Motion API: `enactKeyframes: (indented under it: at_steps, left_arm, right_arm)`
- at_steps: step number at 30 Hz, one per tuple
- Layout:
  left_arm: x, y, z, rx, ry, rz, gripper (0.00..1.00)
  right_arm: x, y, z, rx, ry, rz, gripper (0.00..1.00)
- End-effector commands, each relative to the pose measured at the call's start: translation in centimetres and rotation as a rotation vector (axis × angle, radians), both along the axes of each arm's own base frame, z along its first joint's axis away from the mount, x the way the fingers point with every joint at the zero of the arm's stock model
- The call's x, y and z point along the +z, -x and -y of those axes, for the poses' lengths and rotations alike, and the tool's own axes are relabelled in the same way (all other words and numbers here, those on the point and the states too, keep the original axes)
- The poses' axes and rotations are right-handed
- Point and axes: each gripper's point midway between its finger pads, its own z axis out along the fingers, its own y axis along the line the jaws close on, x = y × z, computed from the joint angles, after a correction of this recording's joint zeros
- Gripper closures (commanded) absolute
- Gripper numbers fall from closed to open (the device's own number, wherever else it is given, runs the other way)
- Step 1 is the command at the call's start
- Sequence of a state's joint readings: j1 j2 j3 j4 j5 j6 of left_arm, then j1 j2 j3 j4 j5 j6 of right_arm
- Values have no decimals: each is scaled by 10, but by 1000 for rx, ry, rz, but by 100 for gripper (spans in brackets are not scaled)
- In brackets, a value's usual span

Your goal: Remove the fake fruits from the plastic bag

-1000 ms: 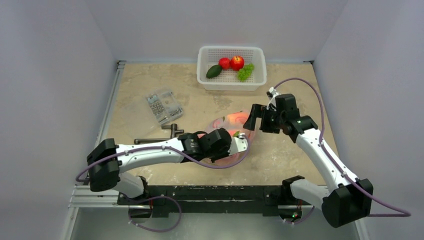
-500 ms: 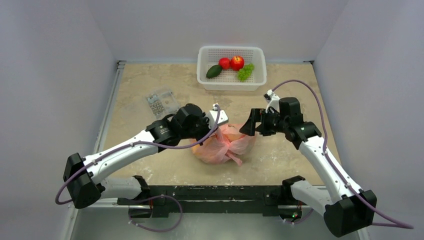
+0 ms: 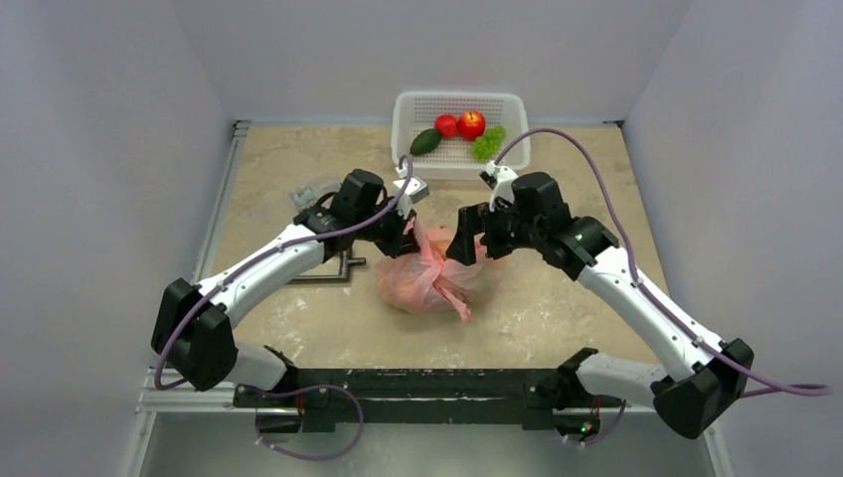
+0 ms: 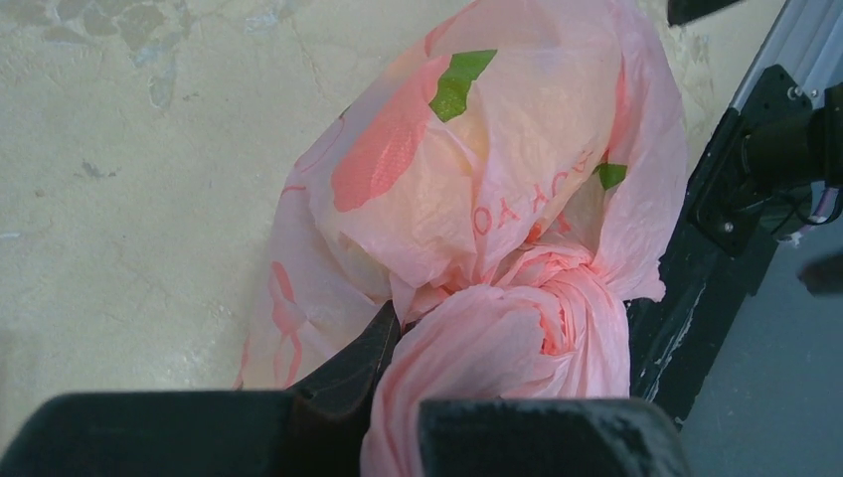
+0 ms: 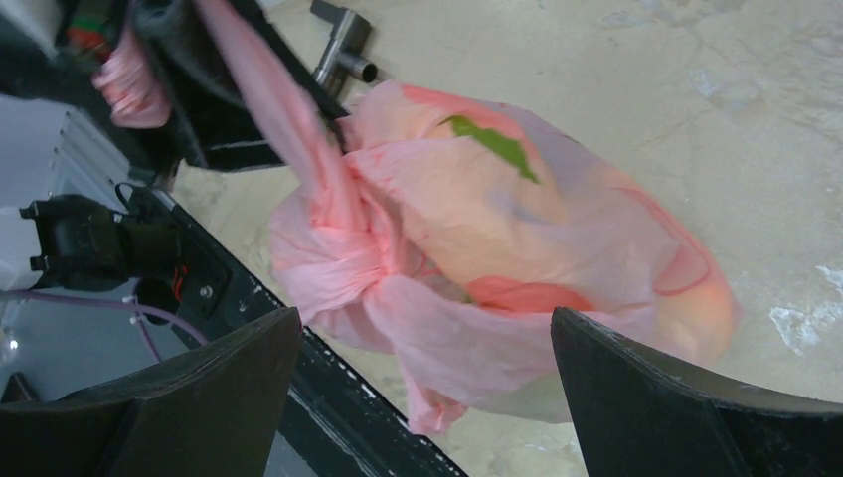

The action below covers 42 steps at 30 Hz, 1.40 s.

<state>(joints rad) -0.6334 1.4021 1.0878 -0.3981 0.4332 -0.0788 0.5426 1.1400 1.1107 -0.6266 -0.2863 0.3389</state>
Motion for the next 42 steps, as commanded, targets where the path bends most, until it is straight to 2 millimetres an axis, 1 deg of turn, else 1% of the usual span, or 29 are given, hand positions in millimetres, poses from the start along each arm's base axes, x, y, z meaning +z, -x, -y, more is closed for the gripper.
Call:
enactKeyframes:
  at_steps: [1, 3, 4, 7, 10, 12, 14, 18, 20, 22, 25, 26, 28, 30, 32, 33, 35, 36, 37, 38, 40, 42]
  left_arm:
    - [30, -10, 9, 3, 105, -9, 100]
    - [32, -12, 8, 5, 118, -21, 100]
    - [34, -12, 8, 8, 126, -25, 100]
    - [35, -17, 6, 40, 138, -44, 100]
    - [37, -21, 3, 71, 154, -70, 100]
    - [40, -21, 3, 75, 163, -71, 100]
    - [42, -21, 3, 77, 167, -67, 100]
    - [45, -20, 1, 78, 168, -65, 99]
    - [48, -18, 1, 67, 168, -62, 90]
    - [50, -18, -2, 75, 162, -49, 77]
    - [52, -21, -12, 103, 121, -16, 53]
    - [55, -22, -16, 112, 108, 3, 48]
    - [62, -23, -23, 129, 91, 54, 42]
    - [71, -26, -36, 172, 68, 127, 36]
    - [82, -31, -52, 238, 47, 216, 28]
    - [90, -31, -59, 265, 51, 260, 25]
    - [104, -30, -70, 306, 73, 343, 23]
    - [110, -27, -73, 310, 94, 381, 22]
    - [112, -22, -75, 303, 109, 408, 22]
    - [118, -17, -76, 295, 128, 434, 22]
    - [125, -4, -71, 237, 166, 472, 26]
    - [127, 10, -61, 164, 184, 507, 26]
  right_arm:
    - [23, 0, -3, -37, 28, 67, 1]
    - [14, 5, -8, -23, 48, 54, 1]
    - [6, 7, -11, -19, 64, 46, 2]
    - [-11, 7, -18, -36, 115, 36, 6]
    - [-19, 1, -23, -73, 155, 70, 8]
    - [-24, -4, -26, -83, 169, 87, 13]
    - [-29, -7, -35, -63, 165, 99, 19]
    - [-35, -8, -56, -40, 160, 113, 27]
    - [-37, -11, -61, -49, 147, 113, 38]
    - [-35, -13, -65, -59, 132, 111, 52]
    - [-31, -15, -69, -66, 106, 108, 59]
    - [-31, -15, -70, -67, 105, 107, 64]
    - [-32, -16, -71, -70, 102, 105, 74]
    - [-36, -15, -73, -66, 103, 89, 81]
    - [-41, -17, -70, -83, 124, 80, 90]
    - [-44, -16, -69, -85, 131, 73, 92]
    - [-45, -16, -71, -81, 130, 64, 95]
    - [-44, -16, -72, -80, 128, 62, 97]
    - [-42, -17, -74, -84, 122, 61, 100]
    - [-40, -19, -75, -89, 114, 62, 100]
    - [-34, -20, -78, -92, 91, 60, 100]
    - [-28, -20, -82, -95, 70, 51, 100]
